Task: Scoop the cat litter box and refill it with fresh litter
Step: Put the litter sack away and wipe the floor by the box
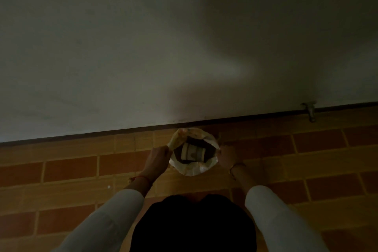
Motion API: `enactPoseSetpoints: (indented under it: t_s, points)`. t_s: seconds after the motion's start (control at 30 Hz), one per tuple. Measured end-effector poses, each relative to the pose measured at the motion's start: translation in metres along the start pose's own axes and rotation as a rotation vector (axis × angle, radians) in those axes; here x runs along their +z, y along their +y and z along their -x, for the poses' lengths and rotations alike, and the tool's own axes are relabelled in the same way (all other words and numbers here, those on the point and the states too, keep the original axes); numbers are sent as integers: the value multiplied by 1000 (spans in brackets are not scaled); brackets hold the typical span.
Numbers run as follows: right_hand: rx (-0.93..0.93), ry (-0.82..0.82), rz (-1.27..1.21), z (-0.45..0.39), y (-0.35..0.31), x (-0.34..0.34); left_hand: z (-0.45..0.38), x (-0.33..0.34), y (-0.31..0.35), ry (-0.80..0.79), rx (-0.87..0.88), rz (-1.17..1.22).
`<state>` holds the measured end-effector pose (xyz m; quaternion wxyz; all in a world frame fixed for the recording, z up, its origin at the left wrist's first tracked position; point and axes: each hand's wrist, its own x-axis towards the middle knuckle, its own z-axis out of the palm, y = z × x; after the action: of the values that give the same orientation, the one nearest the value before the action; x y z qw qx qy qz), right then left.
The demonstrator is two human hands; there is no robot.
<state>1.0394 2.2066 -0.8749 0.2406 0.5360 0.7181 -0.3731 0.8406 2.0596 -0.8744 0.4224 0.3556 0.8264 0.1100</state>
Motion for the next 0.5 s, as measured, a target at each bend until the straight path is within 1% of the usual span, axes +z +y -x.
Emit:
enactPoseSetpoints:
  t_s: [0.13,0.23,0.3,0.37,0.5]
  points:
    - [-28,-26,-10,7,-6,-5,5,-4,4,4,-16,-27]
    - [-55,-7,-56,28,-16,-22,25,-21,18,19,-13,22]
    - [-84,19,-127,51,-26,-41,48,-42,32,51,29,52]
    - [-123,57,-180,81,-40,-64,77,-69,46,92,71,28]
    - [-201,118,-181,165,-77,-118,149,-139,85,173,150,-15]
